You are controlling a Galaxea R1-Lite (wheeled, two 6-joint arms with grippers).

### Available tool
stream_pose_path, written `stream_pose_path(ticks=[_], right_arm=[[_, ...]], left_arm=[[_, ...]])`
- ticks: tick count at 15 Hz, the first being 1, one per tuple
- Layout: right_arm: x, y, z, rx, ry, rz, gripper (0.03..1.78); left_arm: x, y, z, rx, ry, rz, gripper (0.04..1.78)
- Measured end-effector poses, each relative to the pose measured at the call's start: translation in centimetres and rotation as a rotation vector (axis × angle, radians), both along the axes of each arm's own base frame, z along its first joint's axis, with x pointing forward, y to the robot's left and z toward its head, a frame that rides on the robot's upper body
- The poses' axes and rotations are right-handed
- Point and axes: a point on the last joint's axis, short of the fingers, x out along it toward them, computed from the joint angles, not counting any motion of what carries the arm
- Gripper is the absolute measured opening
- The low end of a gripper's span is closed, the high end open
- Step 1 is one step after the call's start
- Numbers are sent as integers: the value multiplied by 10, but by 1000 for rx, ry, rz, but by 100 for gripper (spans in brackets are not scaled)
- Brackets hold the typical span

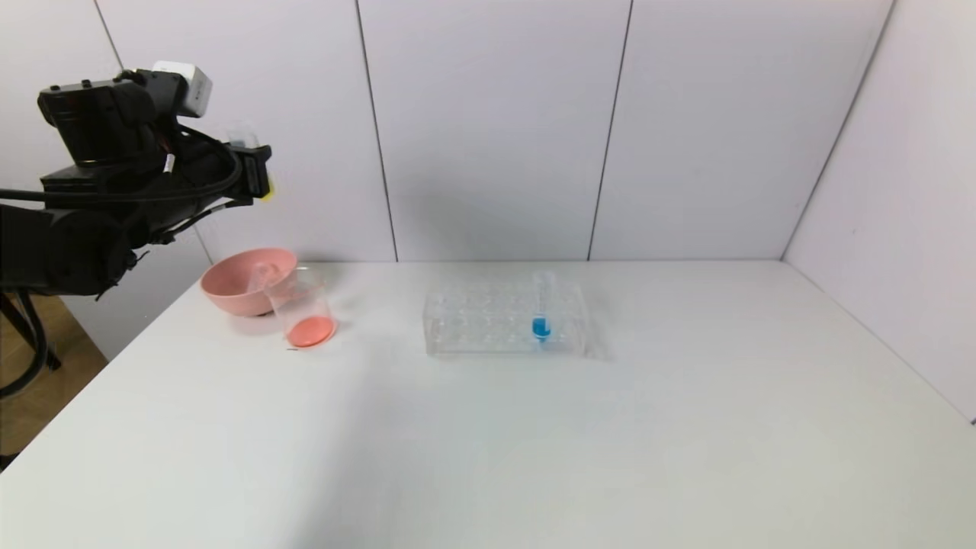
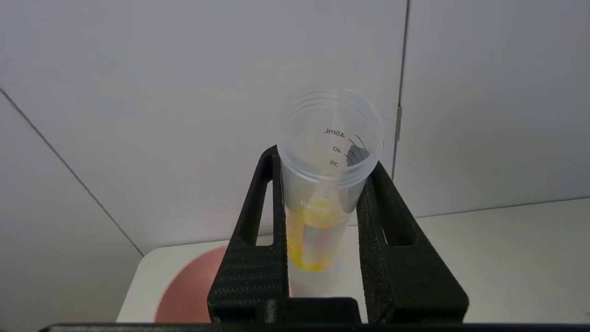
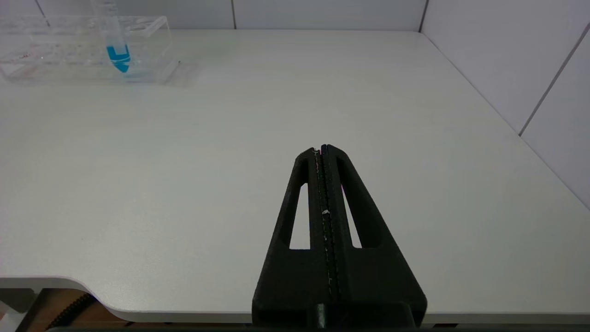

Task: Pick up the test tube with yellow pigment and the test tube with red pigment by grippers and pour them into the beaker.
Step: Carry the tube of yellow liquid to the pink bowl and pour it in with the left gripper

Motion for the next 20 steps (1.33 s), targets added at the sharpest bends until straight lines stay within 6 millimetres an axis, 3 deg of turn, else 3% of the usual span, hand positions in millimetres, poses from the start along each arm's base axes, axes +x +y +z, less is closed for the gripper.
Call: stream_pose_path(ticks=[4, 8, 13, 18, 20], right_arm=[[0, 0, 0, 0, 0, 0, 11], [0, 0, 0, 0, 0, 0, 11], [0, 0, 0, 0, 0, 0, 11], [0, 0, 0, 0, 0, 0, 11], [0, 0, 0, 0, 0, 0, 11]], left_arm=[[3, 36, -15, 4, 42, -2, 45], [0, 53, -22, -1, 68, -83, 45], [-5, 57, -34, 3, 111, -111, 45], [-11, 61, -47, 31, 143, -368, 45], [-8, 62, -50, 93, 140, -375, 45]])
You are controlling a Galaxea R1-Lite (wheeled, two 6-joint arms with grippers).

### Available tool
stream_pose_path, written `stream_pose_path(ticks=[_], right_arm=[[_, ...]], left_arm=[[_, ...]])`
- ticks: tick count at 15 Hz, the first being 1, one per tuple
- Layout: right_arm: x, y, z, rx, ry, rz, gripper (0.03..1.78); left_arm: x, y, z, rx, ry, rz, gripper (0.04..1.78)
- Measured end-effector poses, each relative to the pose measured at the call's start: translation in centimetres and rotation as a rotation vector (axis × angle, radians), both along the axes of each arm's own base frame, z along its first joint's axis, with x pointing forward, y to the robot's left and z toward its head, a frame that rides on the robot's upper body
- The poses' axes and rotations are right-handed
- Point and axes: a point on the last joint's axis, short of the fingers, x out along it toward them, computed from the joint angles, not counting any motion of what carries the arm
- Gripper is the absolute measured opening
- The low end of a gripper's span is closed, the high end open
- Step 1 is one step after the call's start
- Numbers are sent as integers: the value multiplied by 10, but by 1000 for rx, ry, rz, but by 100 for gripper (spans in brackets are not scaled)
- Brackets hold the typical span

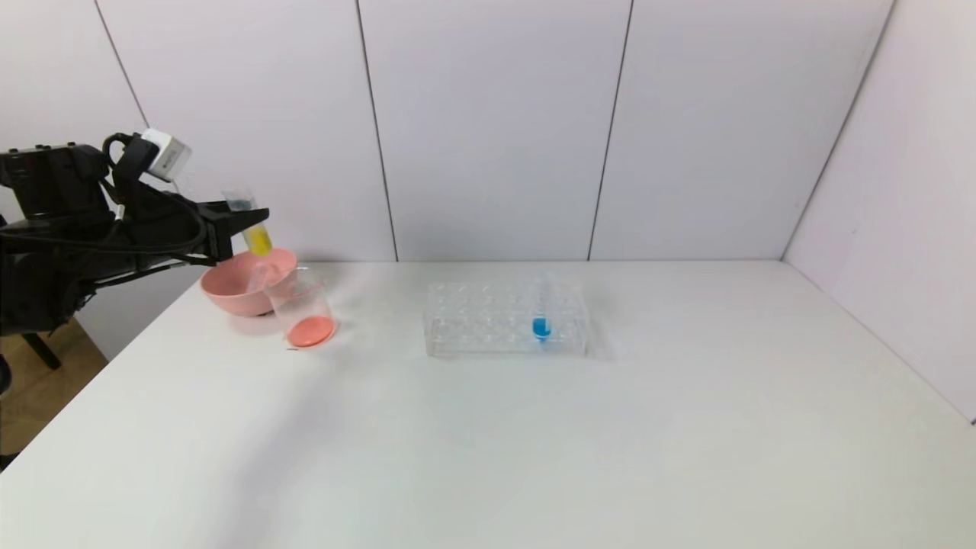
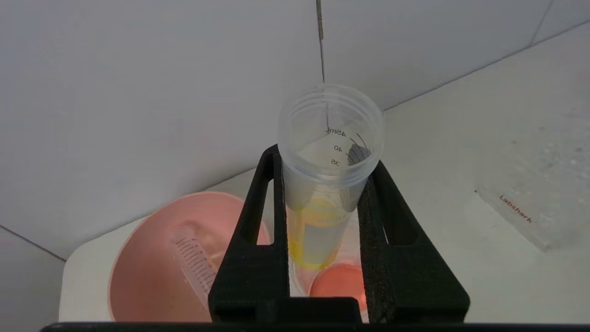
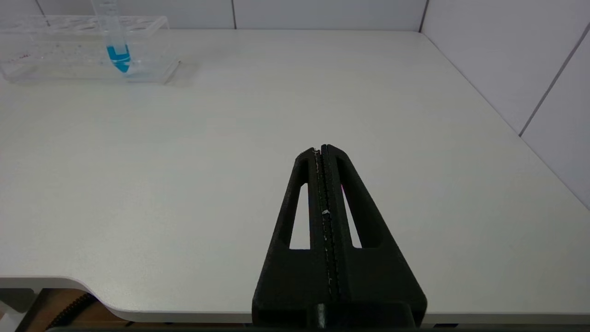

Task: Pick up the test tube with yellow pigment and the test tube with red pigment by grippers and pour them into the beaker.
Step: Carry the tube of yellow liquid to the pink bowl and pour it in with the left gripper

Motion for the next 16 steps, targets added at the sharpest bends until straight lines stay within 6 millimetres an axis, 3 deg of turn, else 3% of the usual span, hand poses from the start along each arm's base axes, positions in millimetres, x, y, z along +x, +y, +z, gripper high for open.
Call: stream_pose_path(ticks=[10, 16], right_arm=[[0, 0, 0, 0, 0, 0, 11], [0, 0, 0, 0, 0, 0, 11]], left_arm=[[11, 4, 0, 32, -15, 1, 45], [11, 11, 7, 184, 58, -15, 45]])
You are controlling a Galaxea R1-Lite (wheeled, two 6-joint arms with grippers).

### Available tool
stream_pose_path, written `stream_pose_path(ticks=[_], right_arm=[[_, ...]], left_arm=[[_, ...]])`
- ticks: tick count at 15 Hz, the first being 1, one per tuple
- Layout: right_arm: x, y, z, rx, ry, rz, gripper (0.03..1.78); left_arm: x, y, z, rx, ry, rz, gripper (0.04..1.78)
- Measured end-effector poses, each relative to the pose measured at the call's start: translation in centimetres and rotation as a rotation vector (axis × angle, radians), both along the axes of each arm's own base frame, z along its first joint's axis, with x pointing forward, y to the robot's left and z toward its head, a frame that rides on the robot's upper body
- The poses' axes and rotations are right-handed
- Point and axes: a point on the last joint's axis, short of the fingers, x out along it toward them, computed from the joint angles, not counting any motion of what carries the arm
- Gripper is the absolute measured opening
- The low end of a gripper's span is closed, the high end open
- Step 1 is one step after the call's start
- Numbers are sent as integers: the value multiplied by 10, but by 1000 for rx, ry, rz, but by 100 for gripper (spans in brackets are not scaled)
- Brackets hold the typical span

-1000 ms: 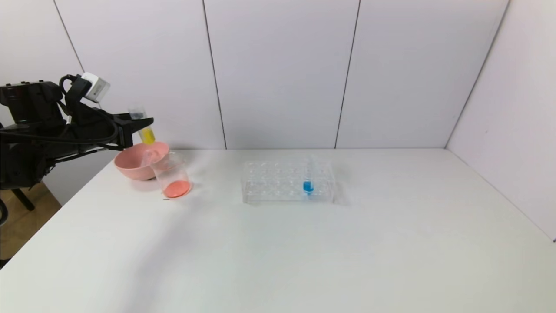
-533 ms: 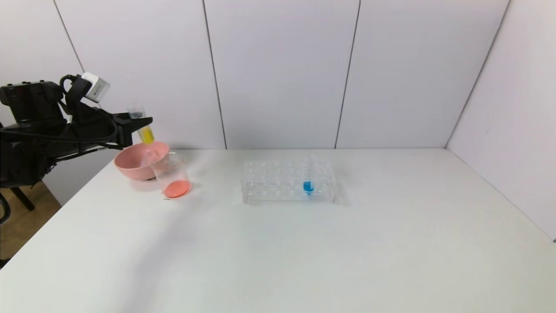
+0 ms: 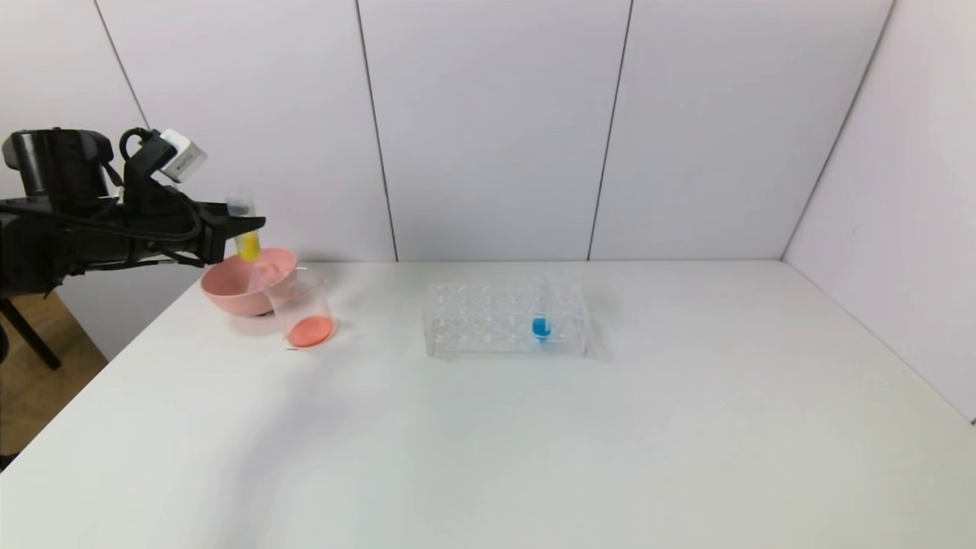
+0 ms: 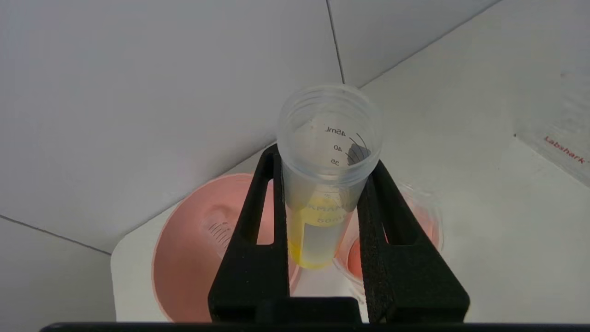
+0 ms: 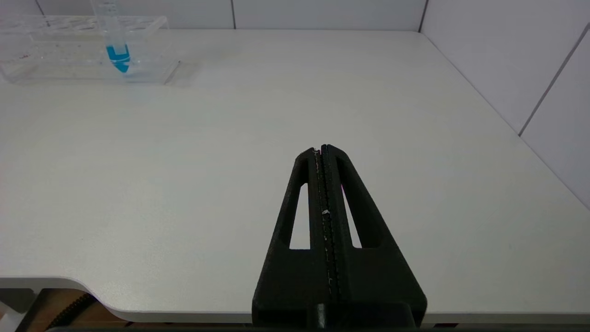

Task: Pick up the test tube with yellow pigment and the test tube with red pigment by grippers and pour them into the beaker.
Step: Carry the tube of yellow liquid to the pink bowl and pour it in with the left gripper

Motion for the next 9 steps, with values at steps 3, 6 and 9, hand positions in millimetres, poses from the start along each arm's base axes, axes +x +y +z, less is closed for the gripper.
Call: stream_pose_path(ticks=[3, 6, 9], right_arm=[[0, 0, 0, 0, 0, 0, 11], [0, 0, 0, 0, 0, 0, 11], [0, 0, 0, 0, 0, 0, 11]], left_arm=[[-5, 9, 12, 91, 14, -23, 45], [-14, 28, 22, 183, 16, -73, 45], [-15, 40, 33, 269, -6, -136, 45]])
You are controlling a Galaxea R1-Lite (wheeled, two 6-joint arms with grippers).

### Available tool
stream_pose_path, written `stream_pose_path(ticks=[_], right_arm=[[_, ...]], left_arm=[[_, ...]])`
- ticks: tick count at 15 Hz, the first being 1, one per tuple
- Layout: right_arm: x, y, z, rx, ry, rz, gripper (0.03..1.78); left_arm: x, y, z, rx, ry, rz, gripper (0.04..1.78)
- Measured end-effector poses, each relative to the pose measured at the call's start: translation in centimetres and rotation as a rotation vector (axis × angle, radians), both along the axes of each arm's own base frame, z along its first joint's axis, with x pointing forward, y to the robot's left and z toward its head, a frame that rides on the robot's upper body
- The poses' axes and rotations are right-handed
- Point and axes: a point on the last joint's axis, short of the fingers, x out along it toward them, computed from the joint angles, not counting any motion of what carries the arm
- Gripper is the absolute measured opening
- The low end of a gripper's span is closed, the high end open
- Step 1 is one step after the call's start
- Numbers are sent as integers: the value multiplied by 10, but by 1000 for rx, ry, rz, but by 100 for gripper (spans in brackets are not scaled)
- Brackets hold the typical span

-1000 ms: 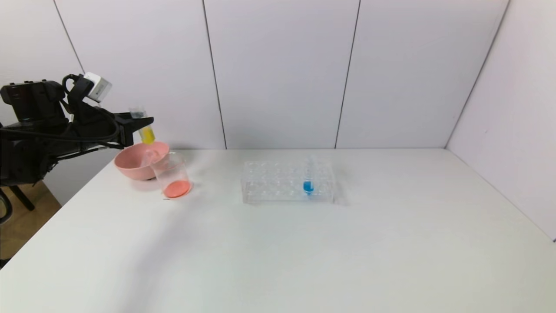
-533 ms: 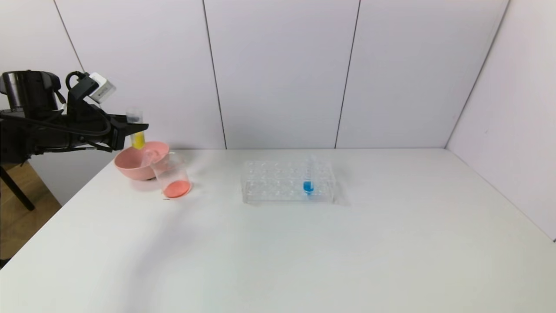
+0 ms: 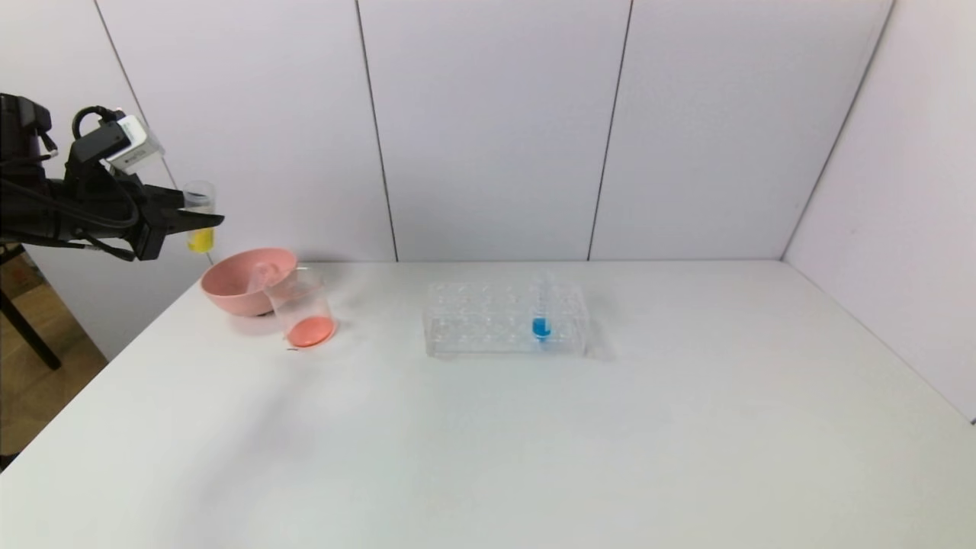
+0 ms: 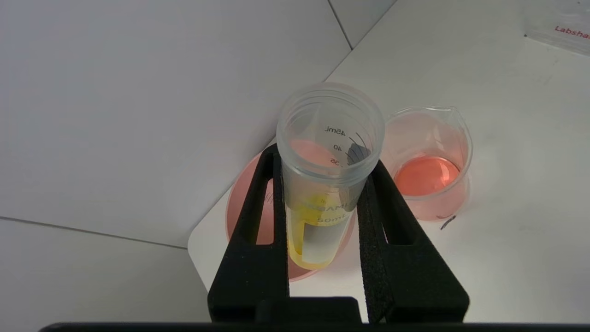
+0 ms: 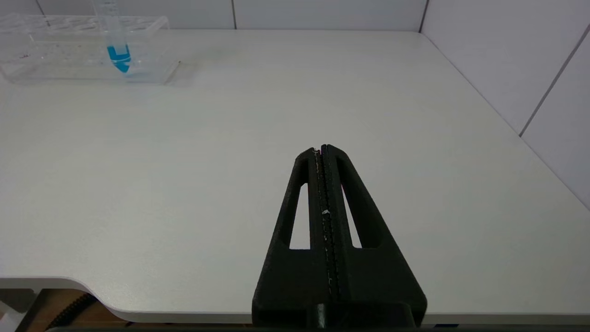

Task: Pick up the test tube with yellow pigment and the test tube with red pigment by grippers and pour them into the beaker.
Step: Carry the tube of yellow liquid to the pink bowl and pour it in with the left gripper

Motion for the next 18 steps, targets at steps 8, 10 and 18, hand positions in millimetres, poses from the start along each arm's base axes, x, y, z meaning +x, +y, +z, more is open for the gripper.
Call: stream_pose_path(ticks=[8, 10, 18], right_arm=[[0, 0, 0, 0, 0, 0, 11], [0, 0, 0, 0, 0, 0, 11], [0, 0, 0, 0, 0, 0, 11]], left_arm=[[25, 2, -9, 105, 49, -87, 45], [28, -1, -13, 121, 86, -111, 45], [36, -11, -9, 271, 162, -167, 45]])
